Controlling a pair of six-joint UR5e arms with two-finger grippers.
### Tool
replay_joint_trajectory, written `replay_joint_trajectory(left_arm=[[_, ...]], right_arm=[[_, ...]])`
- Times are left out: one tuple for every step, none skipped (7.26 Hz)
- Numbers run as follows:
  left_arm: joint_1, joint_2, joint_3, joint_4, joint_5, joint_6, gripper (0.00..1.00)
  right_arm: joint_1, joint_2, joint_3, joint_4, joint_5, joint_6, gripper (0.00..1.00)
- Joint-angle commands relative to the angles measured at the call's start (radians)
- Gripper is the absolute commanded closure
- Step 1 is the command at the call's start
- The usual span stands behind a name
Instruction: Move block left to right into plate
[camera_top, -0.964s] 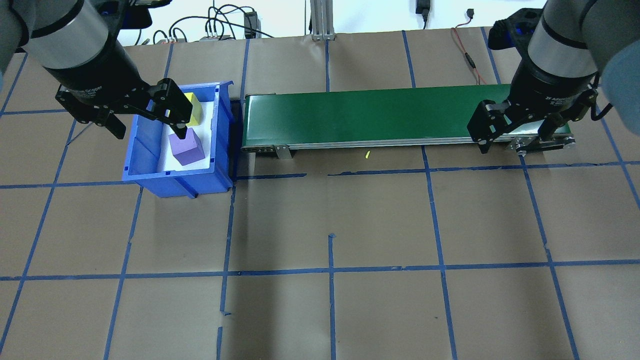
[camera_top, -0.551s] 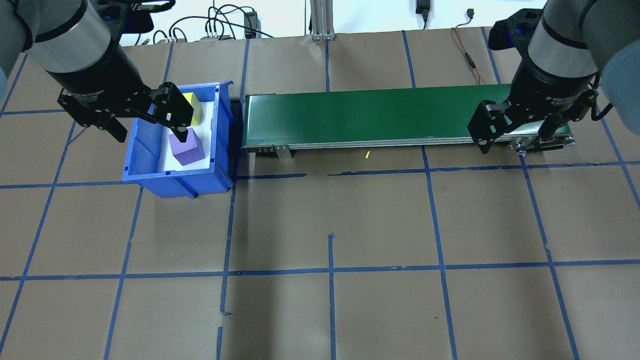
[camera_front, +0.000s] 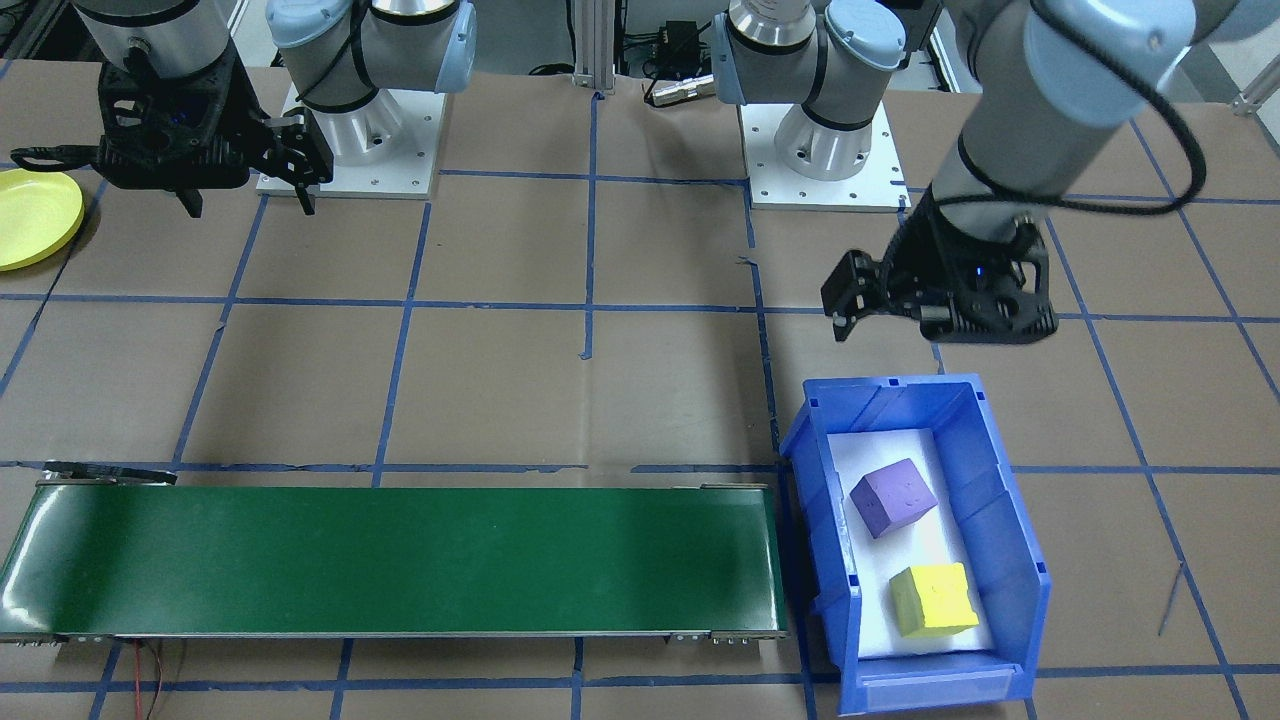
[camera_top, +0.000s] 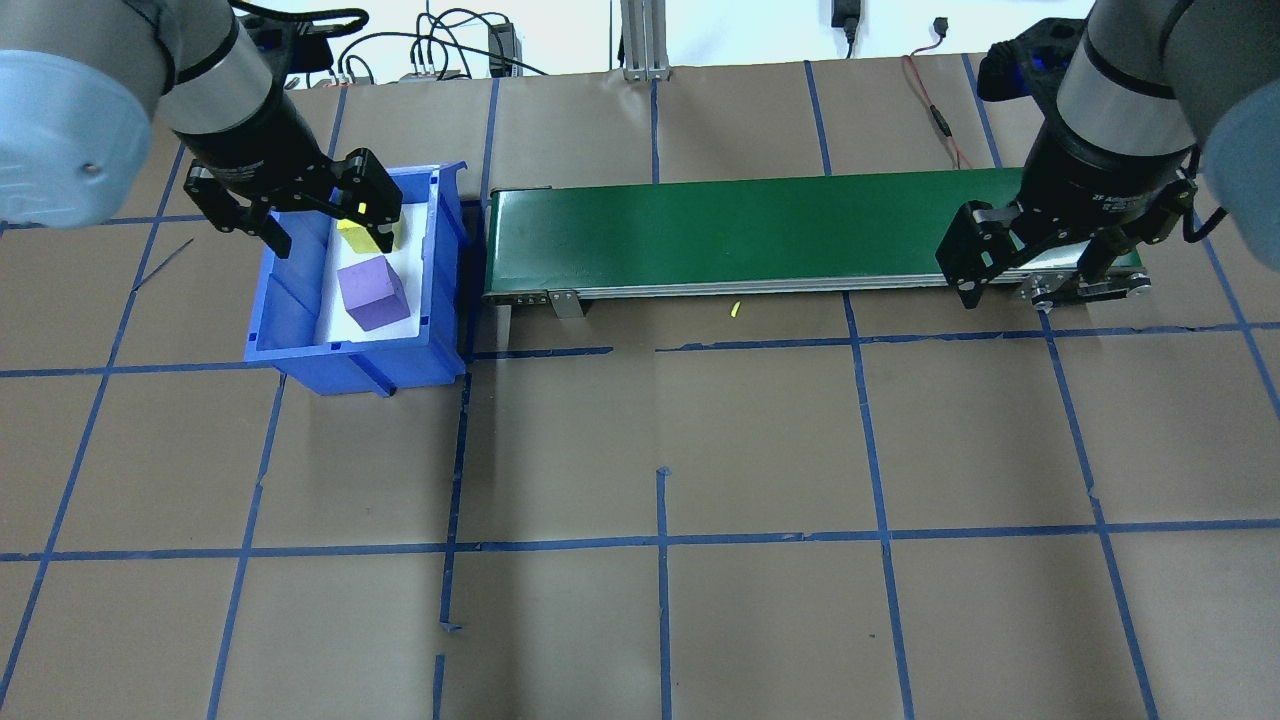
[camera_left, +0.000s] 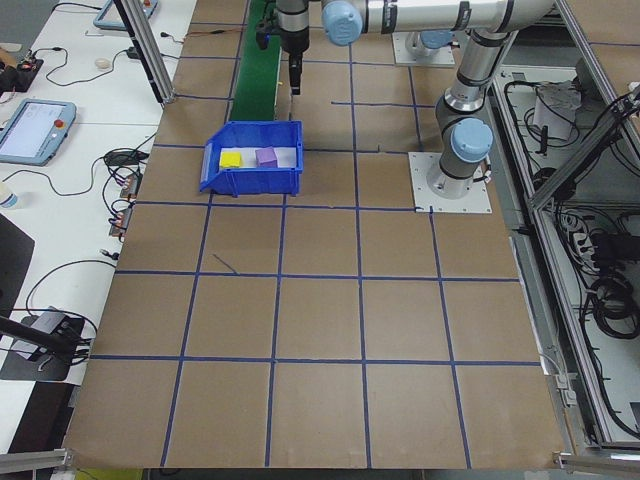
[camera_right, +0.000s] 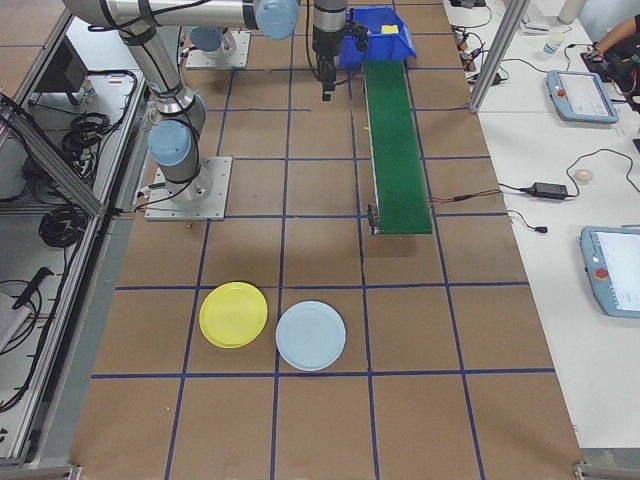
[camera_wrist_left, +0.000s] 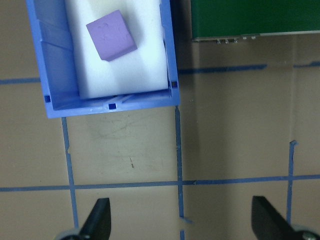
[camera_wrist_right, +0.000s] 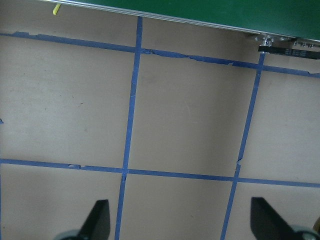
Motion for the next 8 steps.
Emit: replay_joint_trajectory(left_arm=[[0.043,-0.161,-0.005,0.189,-0.007,0.0,0.0],[0.078,-0.234,-0.015,0.267,-0.007,-0.002,0.0],[0.079,-0.264,-0.025,0.294,-0.007,-0.007,0.0],[0.089,-0.267,-0.032,0.294,-0.007,-0.004,0.0],[0.093,-0.276,-0.044,0.294,-0.007,-0.017,0.0],[0.093,-0.28,-0.061,0.299,-0.007,-0.02,0.0],[0.095,-0.286,-0.084,0.303,-0.006,-0.02,0.0],[0.095,-0.287,-0.117,0.33,-0.007,-0.02,0.0]], right_arm=[[0.0,0.0,0.001,0.0,0.001,0.0,0.0],[0.0,0.0,0.001,0.0,0.001,0.0,0.0],[0.0,0.0,0.001,0.0,0.001,0.0,0.0],[0.0,0.0,0.001,0.0,0.001,0.0,0.0],[0.0,0.0,0.001,0.0,-0.001,0.0,0.0],[0.0,0.0,0.001,0.0,0.001,0.0,0.0],[0.0,0.0,0.001,0.0,-0.001,0.0,0.0],[0.0,0.0,0.001,0.0,-0.001,-0.003,0.0]])
